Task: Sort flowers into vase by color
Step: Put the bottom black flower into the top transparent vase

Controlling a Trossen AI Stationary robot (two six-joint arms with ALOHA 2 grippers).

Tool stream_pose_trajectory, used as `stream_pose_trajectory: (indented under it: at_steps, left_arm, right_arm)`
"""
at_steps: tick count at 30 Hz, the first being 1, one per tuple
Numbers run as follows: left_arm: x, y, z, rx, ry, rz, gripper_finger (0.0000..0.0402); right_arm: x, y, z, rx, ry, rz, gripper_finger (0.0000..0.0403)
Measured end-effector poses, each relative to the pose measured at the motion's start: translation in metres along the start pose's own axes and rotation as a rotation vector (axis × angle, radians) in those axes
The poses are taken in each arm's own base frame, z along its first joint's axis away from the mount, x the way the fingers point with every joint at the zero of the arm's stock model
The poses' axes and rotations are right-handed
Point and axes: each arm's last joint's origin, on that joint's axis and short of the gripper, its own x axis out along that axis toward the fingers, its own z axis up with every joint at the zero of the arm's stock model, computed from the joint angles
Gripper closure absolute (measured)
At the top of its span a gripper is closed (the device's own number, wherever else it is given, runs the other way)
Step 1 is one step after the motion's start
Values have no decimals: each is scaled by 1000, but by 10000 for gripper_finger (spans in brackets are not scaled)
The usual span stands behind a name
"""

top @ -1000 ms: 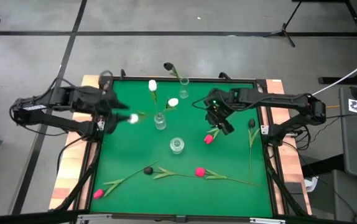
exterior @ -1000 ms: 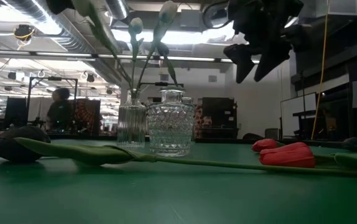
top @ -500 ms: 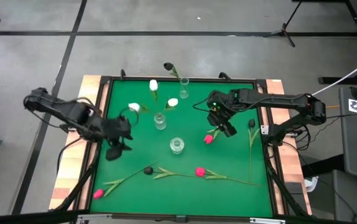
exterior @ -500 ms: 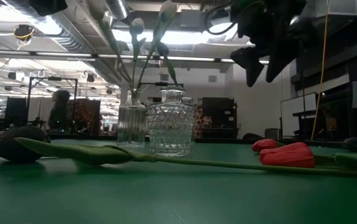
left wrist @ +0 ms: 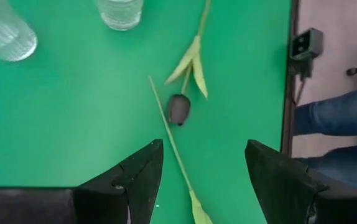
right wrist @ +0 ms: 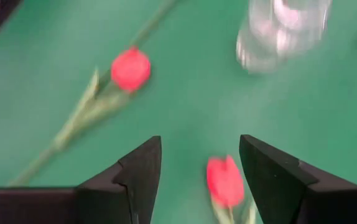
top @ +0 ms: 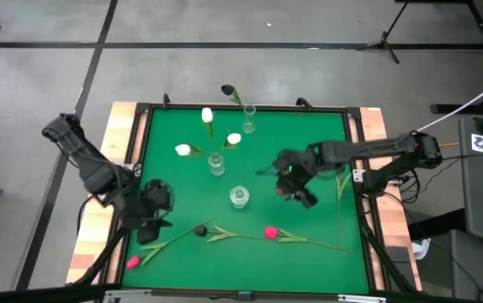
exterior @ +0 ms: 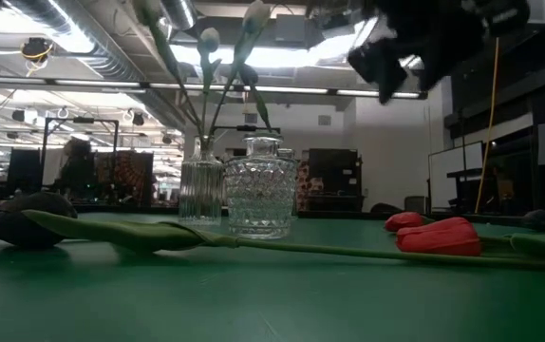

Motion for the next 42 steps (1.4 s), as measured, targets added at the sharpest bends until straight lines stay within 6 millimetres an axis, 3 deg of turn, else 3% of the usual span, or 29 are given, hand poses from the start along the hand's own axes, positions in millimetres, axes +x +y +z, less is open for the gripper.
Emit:
stream_pose_trajectory:
  at_steps: [5,9,15,22,26,31,42]
  left_arm:
    - [-7,-12,-17,51,-6,-26,178]
    - [-12,-18,-28,96,-19,-31,178]
    - [-16,-21,-35,96,-123,3,178]
    - [-18,-22,-37,96,-176,20,178]
    - [-18,-22,-37,91,-179,20,178]
    - [-18,-22,-37,110,-179,23,178]
    - [-18,-22,-36,128,-218,47,178]
  right_arm:
    - [32,33,50,33,-201,-157,187]
    - [67,54,78,115,-348,-247,187]
    - [137,72,91,209,-372,-283,187]
    - [183,68,108,280,-306,-366,187]
    - [197,63,114,328,-264,-447,187]
    - [209,63,104,429,-184,-467,187]
    - [223,69,98,485,-168,-469,187]
